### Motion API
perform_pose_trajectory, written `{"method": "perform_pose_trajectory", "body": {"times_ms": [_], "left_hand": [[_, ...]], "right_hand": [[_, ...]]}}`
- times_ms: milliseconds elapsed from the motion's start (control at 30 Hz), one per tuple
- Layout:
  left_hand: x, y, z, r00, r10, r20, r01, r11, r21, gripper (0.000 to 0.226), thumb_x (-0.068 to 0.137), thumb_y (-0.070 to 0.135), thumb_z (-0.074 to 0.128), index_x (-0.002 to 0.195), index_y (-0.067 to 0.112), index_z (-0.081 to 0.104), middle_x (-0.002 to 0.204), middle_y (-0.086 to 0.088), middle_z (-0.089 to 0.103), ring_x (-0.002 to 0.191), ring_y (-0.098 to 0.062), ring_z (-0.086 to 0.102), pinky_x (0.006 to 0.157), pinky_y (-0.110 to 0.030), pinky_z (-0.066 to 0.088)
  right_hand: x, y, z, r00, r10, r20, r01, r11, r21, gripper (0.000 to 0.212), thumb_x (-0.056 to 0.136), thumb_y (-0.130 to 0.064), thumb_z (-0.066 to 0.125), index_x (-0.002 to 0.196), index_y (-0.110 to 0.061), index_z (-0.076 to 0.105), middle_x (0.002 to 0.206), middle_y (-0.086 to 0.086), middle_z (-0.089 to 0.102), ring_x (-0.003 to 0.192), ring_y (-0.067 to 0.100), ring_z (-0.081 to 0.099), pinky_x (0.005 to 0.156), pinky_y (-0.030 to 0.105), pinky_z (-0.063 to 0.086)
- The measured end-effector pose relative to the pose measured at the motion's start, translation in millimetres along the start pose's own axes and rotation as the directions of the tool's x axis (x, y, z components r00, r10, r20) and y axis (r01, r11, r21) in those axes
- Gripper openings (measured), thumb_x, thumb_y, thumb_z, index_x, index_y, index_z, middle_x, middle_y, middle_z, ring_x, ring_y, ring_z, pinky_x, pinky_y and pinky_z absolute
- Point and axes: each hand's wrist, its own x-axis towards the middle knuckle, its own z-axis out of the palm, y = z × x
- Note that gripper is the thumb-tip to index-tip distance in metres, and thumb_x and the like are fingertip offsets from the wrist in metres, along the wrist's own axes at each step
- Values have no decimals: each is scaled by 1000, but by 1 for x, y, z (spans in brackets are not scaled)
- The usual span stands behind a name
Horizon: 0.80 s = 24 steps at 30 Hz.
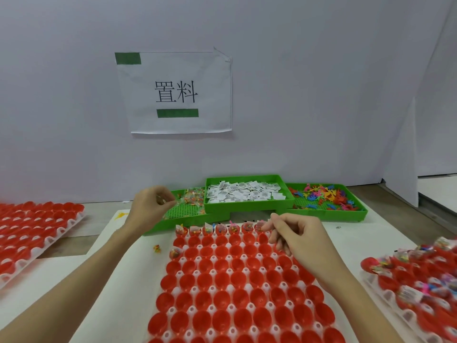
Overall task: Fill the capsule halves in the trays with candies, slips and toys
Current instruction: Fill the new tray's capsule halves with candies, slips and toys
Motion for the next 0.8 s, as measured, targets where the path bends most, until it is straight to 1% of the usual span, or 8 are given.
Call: {"method": "perform_pose_trajectory", "body": {"times_ms": [100, 233, 367, 467, 567, 667, 733, 800], "left_hand": [[-46, 22, -14, 998, -69, -11, 62, 943, -326, 11, 84, 17, 84, 85, 20, 73, 78, 4, 76, 73, -12, 72, 68, -20, 58], [-121, 43, -25, 997, -76, 31, 81, 836, -542, 19, 81, 23, 86, 96, 29, 76, 89, 2, 78, 78, -15, 75, 73, -21, 60], [-158, 53, -27, 996, -79, 38, 86, 790, -607, 17, 79, 28, 82, 94, 36, 79, 89, 2, 79, 79, -13, 75, 73, -18, 59], [-165, 50, -26, 997, -76, 29, 77, 782, -619, 14, 83, 21, 82, 92, 31, 80, 89, 1, 79, 80, -15, 75, 75, -21, 60], [-171, 47, -24, 999, -42, 16, 43, 796, -604, 16, 86, 14, 81, 92, 29, 79, 89, 4, 78, 83, -15, 74, 76, -20, 58], [-172, 47, -22, 1000, -28, -13, 15, 799, -601, 16, 86, 13, 80, 91, 28, 78, 87, 6, 77, 83, -14, 74, 74, -18, 57], [-171, 47, -23, 999, -36, -29, 11, 789, -615, 15, 86, 13, 80, 90, 27, 78, 85, 6, 77, 82, -14, 73, 74, -19, 58], [-170, 47, -24, 999, -32, -33, 5, 790, -614, 14, 87, 13, 80, 90, 26, 77, 85, 7, 76, 82, -15, 73, 74, -20, 58]], "right_hand": [[0, 0, 0, 1000, -3, 0, 3, 1000, -17, 34, 103, -30, 58, 78, -21, 80, 68, 7, 71, 57, 14, 63, 54, 19, 48], [-1, -1, 2, 1000, -10, 13, 11, 998, -63, 31, 102, -30, 59, 79, -24, 79, 68, 6, 72, 59, 14, 64, 56, 19, 49], [-4, -2, 5, 999, -23, 33, 26, 994, -105, 28, 101, -27, 60, 81, -26, 80, 70, 6, 73, 60, 14, 64, 56, 18, 48], [-5, -5, 6, 998, -60, 24, 63, 981, -181, 20, 99, -21, 65, 86, -27, 79, 75, 0, 75, 65, 11, 68, 60, 17, 51], [3, -7, 9, 991, -125, -43, 104, 936, -336, 12, 94, -19, 71, 93, -30, 77, 83, -15, 75, 80, 1, 69, 72, 11, 52], [25, -7, 17, 981, -184, -54, 132, 854, -504, 16, 95, -17, 70, 101, -30, 75, 93, -21, 71, 87, -8, 63, 75, 6, 49], [47, -7, 24, 976, -217, -23, 158, 775, -612, 19, 98, -18, 66, 112, -25, 74, 106, -12, 71, 88, -6, 60, 81, 13, 48], [70, -10, 29, 980, -192, 47, 168, 677, -716, 26, 101, -20, 61, 126, -18, 70, 122, 0, 68, 100, 6, 62, 94, 27, 50]]}}
